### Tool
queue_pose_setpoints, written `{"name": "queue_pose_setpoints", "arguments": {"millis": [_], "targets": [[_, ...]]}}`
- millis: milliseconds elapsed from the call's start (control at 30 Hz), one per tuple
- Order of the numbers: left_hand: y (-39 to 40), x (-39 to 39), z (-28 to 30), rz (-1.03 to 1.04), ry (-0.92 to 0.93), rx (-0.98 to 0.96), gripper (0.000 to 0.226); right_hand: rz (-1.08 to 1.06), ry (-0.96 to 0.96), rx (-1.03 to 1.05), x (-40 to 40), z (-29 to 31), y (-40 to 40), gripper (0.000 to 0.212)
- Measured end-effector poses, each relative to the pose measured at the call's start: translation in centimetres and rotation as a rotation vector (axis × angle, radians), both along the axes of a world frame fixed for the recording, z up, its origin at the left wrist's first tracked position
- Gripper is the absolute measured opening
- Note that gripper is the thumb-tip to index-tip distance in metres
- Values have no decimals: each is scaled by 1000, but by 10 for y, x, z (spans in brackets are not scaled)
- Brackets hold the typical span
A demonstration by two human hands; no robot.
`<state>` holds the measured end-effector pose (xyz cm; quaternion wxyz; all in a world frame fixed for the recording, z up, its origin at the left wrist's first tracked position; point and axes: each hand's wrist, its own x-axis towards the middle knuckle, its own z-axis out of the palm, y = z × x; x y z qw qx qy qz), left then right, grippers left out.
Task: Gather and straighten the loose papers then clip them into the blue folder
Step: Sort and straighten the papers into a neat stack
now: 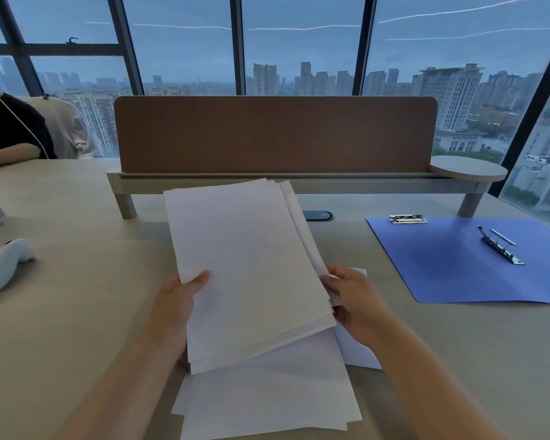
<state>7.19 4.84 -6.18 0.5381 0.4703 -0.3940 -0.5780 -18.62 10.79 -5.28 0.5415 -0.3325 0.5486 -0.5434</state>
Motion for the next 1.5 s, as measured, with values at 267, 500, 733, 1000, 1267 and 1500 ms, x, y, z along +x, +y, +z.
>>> {"name": "queue_pose_setpoints", "arguments": {"millis": [267, 500, 733, 1000, 1267, 1500], "targets": [[-3, 0, -2, 24, 35, -69, 18, 95, -17, -19, 6, 6, 6, 31], [-8, 3, -6, 49, 20, -60, 20, -29, 303, -76, 3, 6, 3, 26], [-17, 18, -14, -8, 274, 153, 34, -214, 63, 63, -11, 6, -1, 3], [-10, 12, -7, -82, 323, 242, 13, -199, -92, 50, -9, -10, -5, 67], [-11, 9, -5, -87, 280, 230, 22, 0, 766, 84, 1, -13, -5, 22], [-14, 16, -6, -109, 248, 153, 12, -35, 1068, 14, -11, -17, -8, 51]]}}
